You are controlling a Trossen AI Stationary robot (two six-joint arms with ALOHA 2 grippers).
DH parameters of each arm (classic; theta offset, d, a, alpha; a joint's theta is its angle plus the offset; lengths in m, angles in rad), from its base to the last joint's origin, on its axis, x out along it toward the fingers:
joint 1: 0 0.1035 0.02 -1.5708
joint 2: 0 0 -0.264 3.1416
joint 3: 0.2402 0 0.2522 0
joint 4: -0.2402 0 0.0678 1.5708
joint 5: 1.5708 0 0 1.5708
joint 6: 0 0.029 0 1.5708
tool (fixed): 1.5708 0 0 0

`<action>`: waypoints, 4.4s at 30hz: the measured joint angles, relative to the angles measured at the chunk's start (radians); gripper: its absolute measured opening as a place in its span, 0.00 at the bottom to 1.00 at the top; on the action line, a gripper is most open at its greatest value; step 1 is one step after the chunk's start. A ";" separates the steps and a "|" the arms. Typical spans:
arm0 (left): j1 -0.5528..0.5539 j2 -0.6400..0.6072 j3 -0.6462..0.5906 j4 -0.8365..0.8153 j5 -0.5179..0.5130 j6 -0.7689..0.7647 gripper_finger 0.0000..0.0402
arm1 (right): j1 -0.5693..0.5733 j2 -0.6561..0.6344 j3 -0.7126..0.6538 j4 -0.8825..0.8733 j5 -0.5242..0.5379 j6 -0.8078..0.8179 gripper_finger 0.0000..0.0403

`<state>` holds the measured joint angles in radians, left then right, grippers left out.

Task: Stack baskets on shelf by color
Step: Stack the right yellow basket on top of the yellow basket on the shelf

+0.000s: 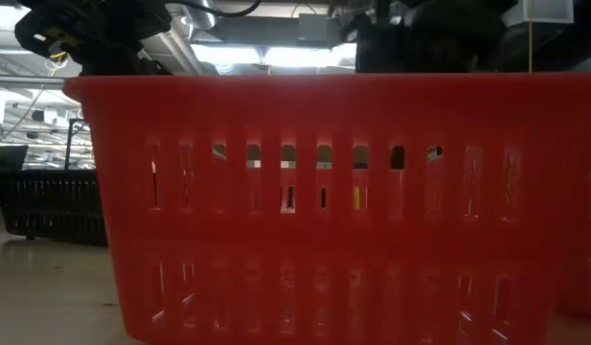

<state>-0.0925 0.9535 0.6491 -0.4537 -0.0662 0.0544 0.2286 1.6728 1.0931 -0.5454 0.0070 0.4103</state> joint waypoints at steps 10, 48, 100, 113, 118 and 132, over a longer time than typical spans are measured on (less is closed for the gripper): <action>0.000 0.000 0.000 0.000 0.000 0.000 0.00 | 0.065 0.144 0.115 -0.124 0.048 0.000 0.23; 0.000 0.000 0.000 0.004 0.000 0.000 0.00 | 0.134 0.142 -0.003 0.078 0.131 0.084 0.11; 0.000 -0.168 -0.002 -0.075 -0.029 0.025 0.00 | -0.766 -0.266 0.328 -0.470 0.063 -0.895 0.00; 0.000 -0.168 -0.002 -0.073 -0.078 0.024 0.00 | -0.772 -0.247 0.306 -0.485 -0.031 -0.940 0.00; 0.000 -0.168 -0.002 -0.069 -0.078 0.001 0.00 | -0.771 -0.247 0.306 -0.470 -0.020 -0.929 0.05; 0.000 -0.168 -0.002 -0.069 -0.078 0.000 0.00 | -0.771 -0.249 0.343 -0.529 -0.017 -0.904 0.23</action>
<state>-0.0921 0.7856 0.6472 -0.5224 -0.1444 0.0547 -0.5419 1.4239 1.4361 -1.0742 -0.0099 -0.4940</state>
